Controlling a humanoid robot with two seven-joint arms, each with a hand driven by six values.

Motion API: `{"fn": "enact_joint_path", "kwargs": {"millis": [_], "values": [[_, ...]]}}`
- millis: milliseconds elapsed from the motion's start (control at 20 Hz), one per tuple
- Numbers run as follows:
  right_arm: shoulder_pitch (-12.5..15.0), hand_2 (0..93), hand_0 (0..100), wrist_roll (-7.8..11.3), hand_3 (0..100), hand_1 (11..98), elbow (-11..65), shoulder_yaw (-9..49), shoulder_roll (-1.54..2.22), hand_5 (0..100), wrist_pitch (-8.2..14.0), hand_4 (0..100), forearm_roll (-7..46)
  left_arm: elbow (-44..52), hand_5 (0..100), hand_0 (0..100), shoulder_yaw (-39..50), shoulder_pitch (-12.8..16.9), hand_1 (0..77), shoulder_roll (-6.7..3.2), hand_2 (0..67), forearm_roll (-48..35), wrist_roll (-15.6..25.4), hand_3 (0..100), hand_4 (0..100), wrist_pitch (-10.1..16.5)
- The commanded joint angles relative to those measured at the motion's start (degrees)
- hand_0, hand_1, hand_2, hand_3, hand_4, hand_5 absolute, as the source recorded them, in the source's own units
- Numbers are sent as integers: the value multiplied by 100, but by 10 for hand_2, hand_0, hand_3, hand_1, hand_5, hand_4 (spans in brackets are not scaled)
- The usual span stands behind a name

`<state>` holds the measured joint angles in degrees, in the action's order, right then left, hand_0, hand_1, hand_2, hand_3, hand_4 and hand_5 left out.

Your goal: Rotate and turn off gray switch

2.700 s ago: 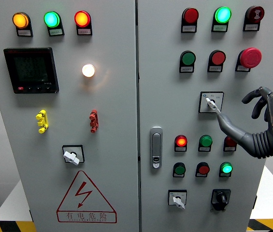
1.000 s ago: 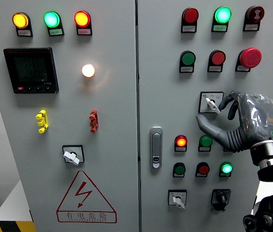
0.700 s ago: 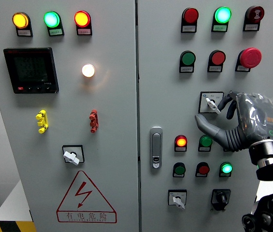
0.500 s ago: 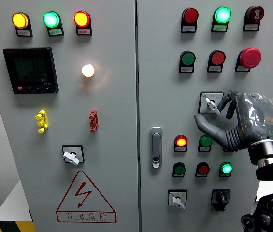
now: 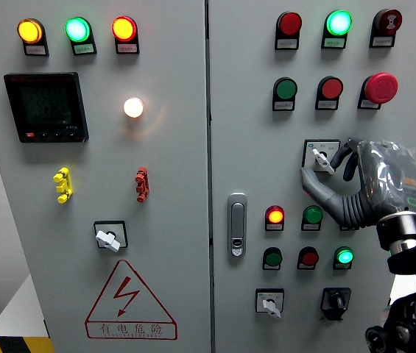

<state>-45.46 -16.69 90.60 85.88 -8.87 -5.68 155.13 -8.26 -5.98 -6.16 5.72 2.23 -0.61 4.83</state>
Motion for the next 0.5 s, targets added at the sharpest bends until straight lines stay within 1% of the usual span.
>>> {"fn": "enact_joint_path", "kwargs": {"millis": [0,150,200,250,300,350,450], "values": [[-42,651,203,-9,808,295,1,-19,-1,939,-56,915,9,0,123,335,0,-8,0,0,123,6,-1,223,119,0],[-94,653,219,-9,809,290,-8,-37,-9,940,-126,915,9,0,123,336,0,1,0,0,123,6,-1,223,119,0],[-94,655,223,-44,809,288,1,-37,-9,940,-126,915,9,0,123,336,0,-8,0,0,123,-3,-1,222,119,0],[-94,656,229,-71,809,286,-7,-37,-1,940,-126,915,9,0,123,336,0,1,0,0,123,6,-1,222,119,0],[-94,657,235,-88,810,285,-8,-45,-1,942,-126,915,9,0,123,336,0,1,0,0,123,6,-1,222,119,0],[-94,659,235,-89,810,287,-8,-54,-9,943,-126,915,9,0,123,336,0,-8,0,0,123,-3,-1,222,119,0],[-94,661,254,-123,810,309,-8,-81,-9,943,-126,916,9,9,123,337,0,1,0,0,123,-3,-1,222,119,0]]}}
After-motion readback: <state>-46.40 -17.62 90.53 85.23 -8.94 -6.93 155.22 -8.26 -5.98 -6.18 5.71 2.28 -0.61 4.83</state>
